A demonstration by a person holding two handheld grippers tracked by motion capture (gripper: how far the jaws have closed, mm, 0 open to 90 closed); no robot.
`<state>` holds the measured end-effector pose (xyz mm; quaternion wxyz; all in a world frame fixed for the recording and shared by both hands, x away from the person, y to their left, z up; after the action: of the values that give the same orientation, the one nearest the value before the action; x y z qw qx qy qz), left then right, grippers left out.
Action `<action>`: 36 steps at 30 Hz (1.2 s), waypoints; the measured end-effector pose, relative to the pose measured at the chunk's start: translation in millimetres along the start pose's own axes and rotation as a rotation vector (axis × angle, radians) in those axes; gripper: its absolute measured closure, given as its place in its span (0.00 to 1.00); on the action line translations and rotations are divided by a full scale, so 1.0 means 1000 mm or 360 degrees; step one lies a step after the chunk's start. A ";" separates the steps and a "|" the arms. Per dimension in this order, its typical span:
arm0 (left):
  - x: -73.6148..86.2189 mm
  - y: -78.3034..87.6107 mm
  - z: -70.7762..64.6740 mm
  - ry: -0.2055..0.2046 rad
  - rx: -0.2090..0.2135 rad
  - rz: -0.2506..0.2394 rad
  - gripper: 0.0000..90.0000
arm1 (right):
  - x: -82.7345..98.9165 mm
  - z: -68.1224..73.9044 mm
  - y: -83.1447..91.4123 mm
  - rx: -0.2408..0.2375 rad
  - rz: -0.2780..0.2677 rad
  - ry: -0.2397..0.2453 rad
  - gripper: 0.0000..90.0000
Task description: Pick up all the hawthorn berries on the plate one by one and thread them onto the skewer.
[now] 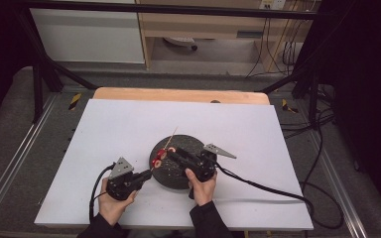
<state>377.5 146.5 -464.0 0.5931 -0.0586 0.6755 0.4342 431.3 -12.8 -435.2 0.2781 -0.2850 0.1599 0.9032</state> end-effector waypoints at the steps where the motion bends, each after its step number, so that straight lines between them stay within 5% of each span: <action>1: 0.003 0.002 0.001 -0.0001 0.0002 0.0007 0.99 | -0.001 -0.001 0.002 0.0021 0.0012 0.0022 0.43; 7: 0.020 0.017 0.007 -0.0027 0.0006 0.0050 0.98 | -0.002 -0.017 0.012 0.0203 0.0185 0.0183 0.26; 17: 0.037 0.034 0.017 -0.0059 0.0021 0.0100 0.98 | -0.002 -0.035 0.017 0.0414 0.0458 0.0392 0.13; 36: 0.047 0.041 0.026 -0.0037 0.0010 0.0102 0.98 | -0.012 -0.030 -0.008 0.0574 0.0783 0.0617 0.05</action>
<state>358.6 209.7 -480.8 0.5868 -0.0301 0.6714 0.4517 456.7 -24.6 -452.7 0.0626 -0.3503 0.4304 0.8295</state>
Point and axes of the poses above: each handheld gripper's, and its own axes: y roughly backward along the jaws, x roughly out of its underside, z roughly to its left, the point moved 8 cm from there along -y, roughly forward along the jaws, and after that the axes turned 15 degrees about -y, right-handed, at the moved point
